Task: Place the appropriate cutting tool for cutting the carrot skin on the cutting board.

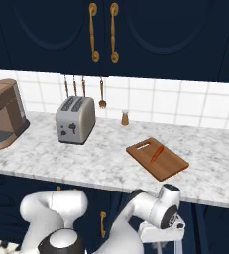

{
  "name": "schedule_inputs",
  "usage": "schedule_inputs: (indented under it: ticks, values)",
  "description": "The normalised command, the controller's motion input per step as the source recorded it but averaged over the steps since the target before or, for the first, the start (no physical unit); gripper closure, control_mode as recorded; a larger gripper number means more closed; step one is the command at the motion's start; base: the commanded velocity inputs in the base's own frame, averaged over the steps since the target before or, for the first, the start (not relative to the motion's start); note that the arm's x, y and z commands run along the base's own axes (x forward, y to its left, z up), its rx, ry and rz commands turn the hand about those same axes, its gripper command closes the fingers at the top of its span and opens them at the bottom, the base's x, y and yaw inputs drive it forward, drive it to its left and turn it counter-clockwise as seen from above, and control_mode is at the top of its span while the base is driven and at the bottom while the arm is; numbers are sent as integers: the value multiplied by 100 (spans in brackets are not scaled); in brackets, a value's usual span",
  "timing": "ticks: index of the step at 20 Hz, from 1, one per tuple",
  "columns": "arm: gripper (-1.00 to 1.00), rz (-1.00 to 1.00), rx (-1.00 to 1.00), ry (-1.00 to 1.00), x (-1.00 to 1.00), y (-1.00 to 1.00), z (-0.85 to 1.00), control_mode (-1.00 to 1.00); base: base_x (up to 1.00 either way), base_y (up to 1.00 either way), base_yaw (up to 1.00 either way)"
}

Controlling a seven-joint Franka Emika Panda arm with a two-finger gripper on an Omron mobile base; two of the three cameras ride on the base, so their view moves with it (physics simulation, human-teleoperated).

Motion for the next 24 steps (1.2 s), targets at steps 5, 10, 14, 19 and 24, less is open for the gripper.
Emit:
schedule_inputs:
  ticks: [5, 10, 14, 19, 24]
  values:
    - [100, 8, 0, -9, -65, 3, 97, -100, 0, 0, 0]
    - [100, 9, 0, -11, -19, 2, 100, -100, 0, 0, 0]
    - [100, 4, 0, -4, 5, 1, 100, -100, 0, 0, 0]
    - [100, 0, 0, 0, 49, 0, 67, -100, 0, 0, 0]
    - [100, 0, 2, 0, 75, 0, 36, -100, 0, 0, 0]
